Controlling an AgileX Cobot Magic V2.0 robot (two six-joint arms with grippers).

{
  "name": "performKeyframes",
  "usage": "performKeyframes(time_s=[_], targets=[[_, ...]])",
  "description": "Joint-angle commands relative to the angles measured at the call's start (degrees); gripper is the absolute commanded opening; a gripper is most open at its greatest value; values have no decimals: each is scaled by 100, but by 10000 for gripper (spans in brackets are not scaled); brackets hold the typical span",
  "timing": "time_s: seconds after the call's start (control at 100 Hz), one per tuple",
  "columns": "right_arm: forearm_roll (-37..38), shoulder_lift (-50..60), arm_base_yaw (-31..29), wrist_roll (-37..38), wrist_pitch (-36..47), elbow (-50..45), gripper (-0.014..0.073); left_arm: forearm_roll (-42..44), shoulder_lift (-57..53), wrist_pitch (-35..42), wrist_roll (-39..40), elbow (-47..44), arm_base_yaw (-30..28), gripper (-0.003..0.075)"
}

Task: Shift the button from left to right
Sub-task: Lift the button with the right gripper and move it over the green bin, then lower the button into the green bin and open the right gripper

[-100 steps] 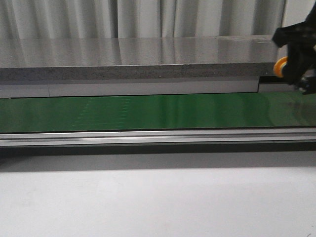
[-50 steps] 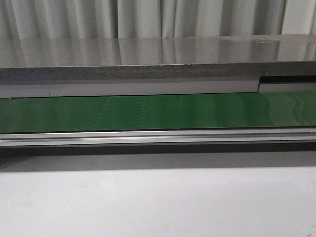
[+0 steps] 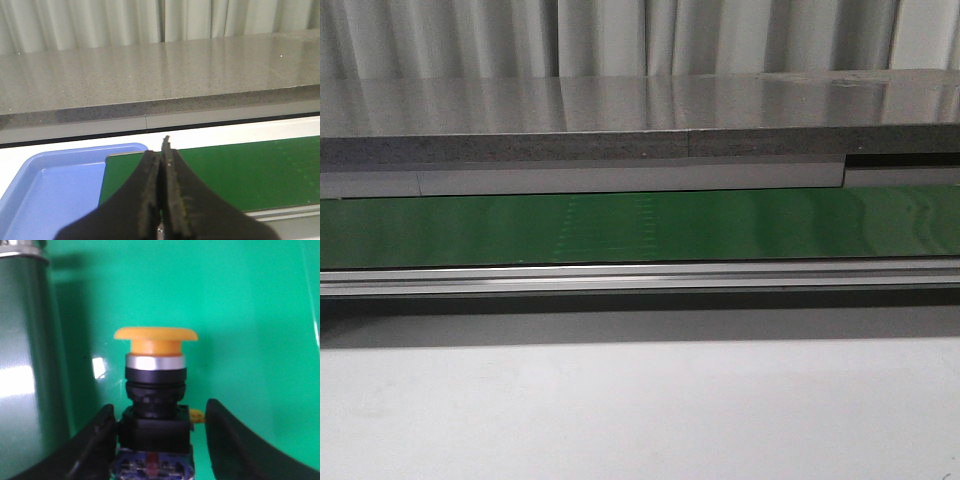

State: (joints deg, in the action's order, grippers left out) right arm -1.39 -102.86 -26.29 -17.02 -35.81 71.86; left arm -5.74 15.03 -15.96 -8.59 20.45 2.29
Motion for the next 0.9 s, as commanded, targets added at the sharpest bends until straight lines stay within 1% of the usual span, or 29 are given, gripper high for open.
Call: performKeyframes(time_s=[0.0, 0.34, 0.41, 0.46, 0.56, 0.63, 0.68, 0.89], targets=[[63, 136, -54, -63, 240, 243, 184, -47, 57, 460, 32, 153, 37, -20], [-73, -218, -54, -57, 204, 386, 193, -47, 57, 460, 32, 153, 37, -20], [-144, -250, -54, -57, 233, 386, 235, -47, 57, 460, 32, 153, 37, -20], [-213, -272, -54, -57, 229, 386, 286, -47, 57, 460, 32, 153, 37, -20], [-312, -326, -54, -57, 217, 386, 413, -47, 57, 460, 32, 153, 37, -20], [-312, -333, -54, -51, 206, 386, 472, -47, 57, 460, 32, 153, 37, -20], [-312, -333, -54, -29, 206, 386, 491, -47, 57, 460, 32, 153, 37, -20], [-312, -302, -54, 40, 206, 386, 491, -47, 57, 460, 32, 153, 37, -20]])
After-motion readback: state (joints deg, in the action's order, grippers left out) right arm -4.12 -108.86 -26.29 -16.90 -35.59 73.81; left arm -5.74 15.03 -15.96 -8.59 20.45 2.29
